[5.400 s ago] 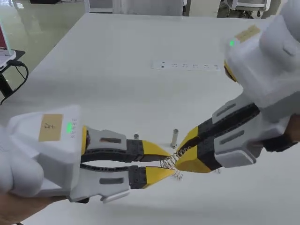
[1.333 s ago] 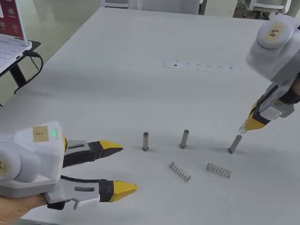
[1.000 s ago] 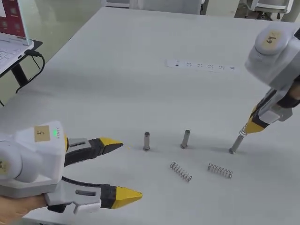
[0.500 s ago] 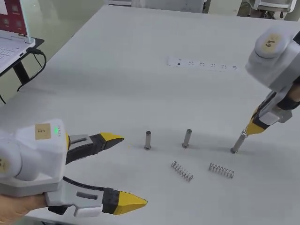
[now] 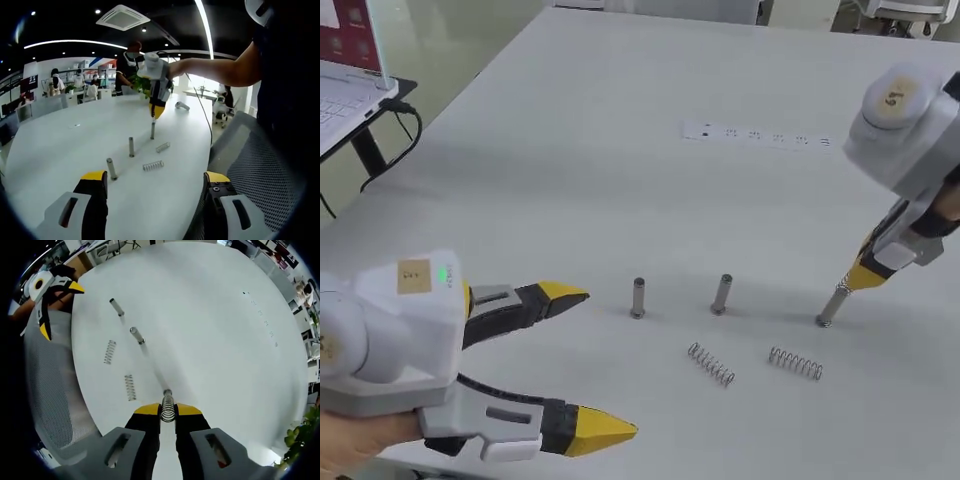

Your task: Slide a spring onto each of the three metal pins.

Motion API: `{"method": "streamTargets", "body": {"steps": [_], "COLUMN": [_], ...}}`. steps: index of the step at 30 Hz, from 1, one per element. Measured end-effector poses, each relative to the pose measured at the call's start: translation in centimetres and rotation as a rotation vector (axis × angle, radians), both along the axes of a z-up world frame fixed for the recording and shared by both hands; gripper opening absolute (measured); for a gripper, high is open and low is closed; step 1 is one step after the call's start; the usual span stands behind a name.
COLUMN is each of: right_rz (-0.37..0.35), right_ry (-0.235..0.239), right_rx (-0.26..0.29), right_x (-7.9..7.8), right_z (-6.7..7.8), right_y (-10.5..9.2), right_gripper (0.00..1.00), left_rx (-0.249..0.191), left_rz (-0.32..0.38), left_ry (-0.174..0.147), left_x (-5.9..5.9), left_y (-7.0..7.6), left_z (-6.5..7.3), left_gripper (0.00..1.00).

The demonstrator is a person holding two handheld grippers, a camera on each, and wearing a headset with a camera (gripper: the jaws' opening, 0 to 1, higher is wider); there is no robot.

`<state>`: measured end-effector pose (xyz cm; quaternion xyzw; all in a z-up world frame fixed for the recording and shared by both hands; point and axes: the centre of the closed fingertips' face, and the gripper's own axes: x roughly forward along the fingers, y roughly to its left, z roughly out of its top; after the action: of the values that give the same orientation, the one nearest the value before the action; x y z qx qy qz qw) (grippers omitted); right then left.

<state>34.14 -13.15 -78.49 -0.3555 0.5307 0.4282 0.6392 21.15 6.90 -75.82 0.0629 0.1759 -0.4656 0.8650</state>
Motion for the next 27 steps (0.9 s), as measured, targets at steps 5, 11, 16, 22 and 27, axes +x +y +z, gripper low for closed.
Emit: {"method": "streamTargets", "body": {"steps": [5, 11, 16, 22, 27], "right_rz": [0.0, 0.003, 0.004, 0.004, -0.002], "right_ry": [0.01, 0.012, 0.011, 0.015, 0.013], "right_rx": [-0.003, -0.013, -0.017, -0.022, -0.02], "right_x": [0.0, 0.2, 0.3, 0.4, 0.5], "right_z": [-0.7, -1.8, -2.8, -4.1, -4.7], "right_y": [0.0, 0.0, 0.1, 0.1, 0.1], "right_gripper": [0.08, 0.08, 0.08, 0.08, 0.08], "left_rx": [0.001, 0.002, 0.005, 0.006, 0.007], "left_rz": [0.001, 0.0, 0.001, 0.0, -0.001], "left_ry": [0.0, 0.002, 0.001, 0.0, 0.002], "left_x": [0.1, 0.1, 0.1, 0.1, 0.0], "left_y": [0.0, 0.0, 0.1, 0.0, 0.0], "left_z": [0.0, 0.0, 0.0, 0.0, 0.0], "left_gripper": [0.74, 0.73, 0.73, 0.73, 0.72]}}
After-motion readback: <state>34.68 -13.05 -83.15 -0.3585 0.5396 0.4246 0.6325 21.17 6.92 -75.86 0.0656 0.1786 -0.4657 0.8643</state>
